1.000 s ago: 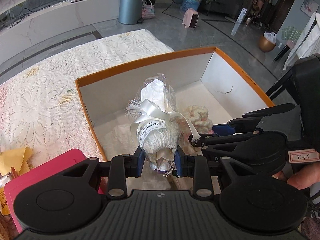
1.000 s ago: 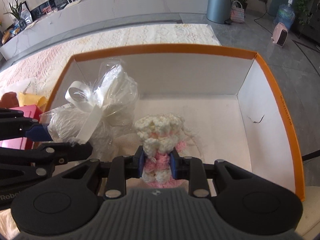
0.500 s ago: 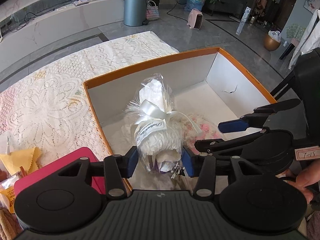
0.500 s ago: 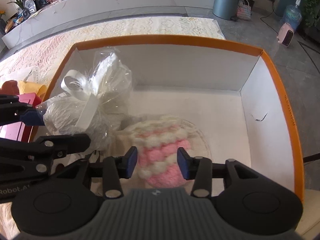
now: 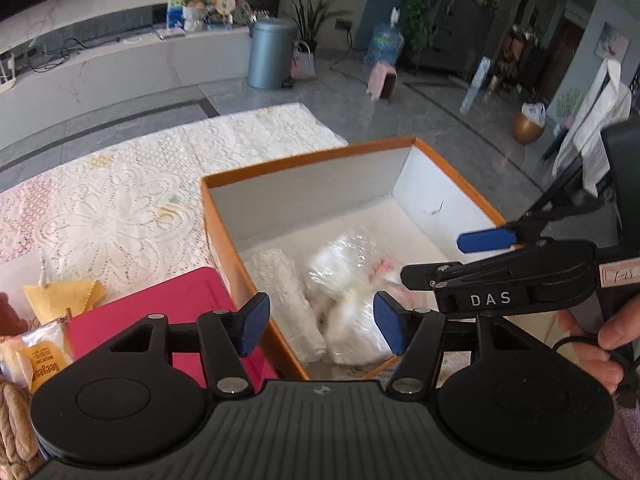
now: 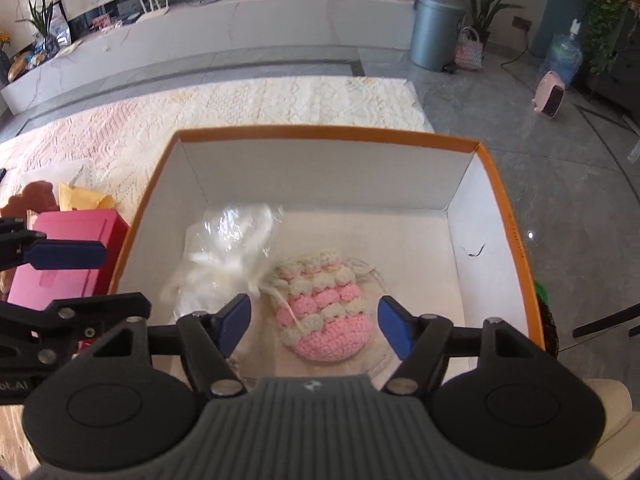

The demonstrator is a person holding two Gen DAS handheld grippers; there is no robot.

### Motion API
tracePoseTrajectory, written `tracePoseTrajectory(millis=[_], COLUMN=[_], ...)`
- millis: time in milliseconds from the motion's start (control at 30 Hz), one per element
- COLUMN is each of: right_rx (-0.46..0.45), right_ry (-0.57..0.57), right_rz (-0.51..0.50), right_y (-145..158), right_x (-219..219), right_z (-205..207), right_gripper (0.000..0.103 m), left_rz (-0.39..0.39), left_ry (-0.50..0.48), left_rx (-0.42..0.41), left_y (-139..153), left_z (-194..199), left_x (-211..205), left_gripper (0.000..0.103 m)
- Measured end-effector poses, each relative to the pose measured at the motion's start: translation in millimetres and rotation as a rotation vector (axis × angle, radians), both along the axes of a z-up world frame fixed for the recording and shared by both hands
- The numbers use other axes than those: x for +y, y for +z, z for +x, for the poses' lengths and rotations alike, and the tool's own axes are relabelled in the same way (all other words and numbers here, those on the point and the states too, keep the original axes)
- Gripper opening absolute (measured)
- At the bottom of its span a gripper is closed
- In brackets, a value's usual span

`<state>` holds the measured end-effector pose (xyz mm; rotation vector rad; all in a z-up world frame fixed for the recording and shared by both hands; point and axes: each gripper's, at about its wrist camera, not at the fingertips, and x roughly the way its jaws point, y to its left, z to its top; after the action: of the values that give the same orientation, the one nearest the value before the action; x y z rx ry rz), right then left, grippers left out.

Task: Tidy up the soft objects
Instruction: 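Open both tools to drop the items into the box and withdraw, then move both tools back toward the brown towel and snack pack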

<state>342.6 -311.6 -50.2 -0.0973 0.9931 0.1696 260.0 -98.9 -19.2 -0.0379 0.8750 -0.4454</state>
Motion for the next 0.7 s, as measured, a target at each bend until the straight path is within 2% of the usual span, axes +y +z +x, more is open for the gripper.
tracePoseTrajectory(millis=[67, 233, 467, 700], right_rx=[-0.045, -0.166, -0.302, -0.380], right_ry=[-0.018, -0.049, -0.039, 0.018], right_rz=[0.011, 0.072, 0.135, 0.179], right_y=[5, 11, 6, 1], right_x=[3, 23, 69, 122], right_z=[-13, -57, -112, -155], right_gripper=[0.076, 0.077, 0.077, 0.077], left_rz=[-0.033, -0.077, -0.039, 0.002], left_ry=[0.021, 0.095, 0.206, 0.301], left_rx=[-0.031, -0.122, -0.221, -0.230], left_y=[4, 5, 1, -8], left_z=[-13, -51, -103, -135], left_x=[11, 38, 76, 115], left_gripper=[0.070, 0.070, 0.070, 0.070])
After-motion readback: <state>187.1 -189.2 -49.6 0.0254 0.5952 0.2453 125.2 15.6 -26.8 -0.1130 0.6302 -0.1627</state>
